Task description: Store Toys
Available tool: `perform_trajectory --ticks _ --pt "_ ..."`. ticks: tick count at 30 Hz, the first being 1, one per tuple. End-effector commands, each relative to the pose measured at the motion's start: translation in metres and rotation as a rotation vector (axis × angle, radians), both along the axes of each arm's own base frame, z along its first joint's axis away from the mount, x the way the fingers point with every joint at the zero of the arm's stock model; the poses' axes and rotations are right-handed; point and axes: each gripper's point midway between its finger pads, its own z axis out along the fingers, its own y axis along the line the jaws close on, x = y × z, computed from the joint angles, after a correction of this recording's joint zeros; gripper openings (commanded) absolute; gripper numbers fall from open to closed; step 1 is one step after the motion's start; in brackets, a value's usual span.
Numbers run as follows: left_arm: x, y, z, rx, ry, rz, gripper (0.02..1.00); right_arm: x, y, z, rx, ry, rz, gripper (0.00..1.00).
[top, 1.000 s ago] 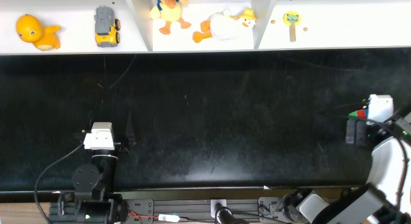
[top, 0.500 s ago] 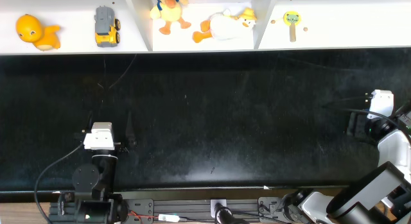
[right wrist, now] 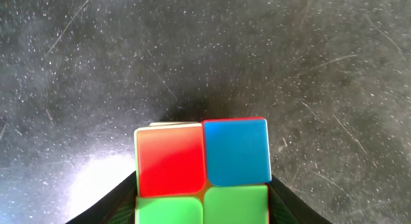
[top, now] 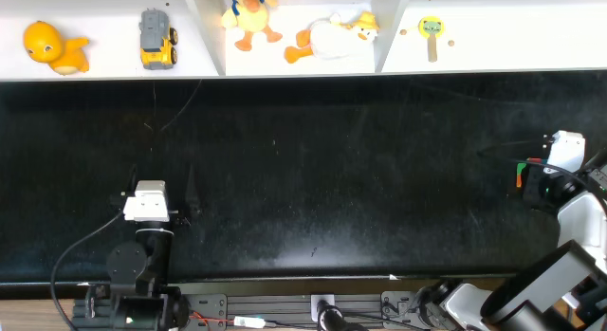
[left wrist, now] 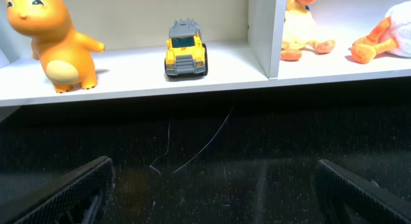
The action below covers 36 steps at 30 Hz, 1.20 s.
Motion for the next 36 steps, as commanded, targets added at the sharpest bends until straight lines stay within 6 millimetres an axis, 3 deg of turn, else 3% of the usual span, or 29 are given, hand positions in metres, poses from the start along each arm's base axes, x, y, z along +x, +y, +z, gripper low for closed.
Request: perform_trajectory --ticks 1,5,13,22,28,29,31,36 --pt "-0.001 -0.001 0.002 0.019 -0.009 -0.003 0.998 0.024 0.003 0.049 -0.039 -0.143 -0.016 0.487" --pt "-0.001 -0.001 0.002 0.019 -0.009 -0.003 0.998 0.047 0.011 0.082 -0.042 -0.226 -0.026 0.483" --pt "-0.001 -0.001 0.002 0.019 -0.009 -0.003 0.996 0.115 0.018 0.143 -0.013 -0.368 -0.026 0.485" --pt "-0.001 -0.001 0.002 0.019 -0.009 -0.003 0.998 0.189 0.027 0.148 0.031 -0.376 0.039 0.489" --pt "-0.001 -0.001 0.002 0.019 -0.009 -0.003 0.998 0.224 0.028 0.143 0.045 -0.367 0.063 0.489" --pt "-0.001 -0.001 0.002 0.019 -0.009 -0.003 0.998 0.227 0.027 0.142 0.044 -0.363 0.063 0.595" --pt "-0.001 -0.001 0.002 0.019 -0.009 -0.003 0.998 0.229 0.025 0.139 0.033 -0.353 0.054 0.985" --pt "-0.001 -0.001 0.002 0.019 -0.009 -0.003 0.998 0.218 0.017 0.135 -0.002 -0.300 -0.005 0.996"
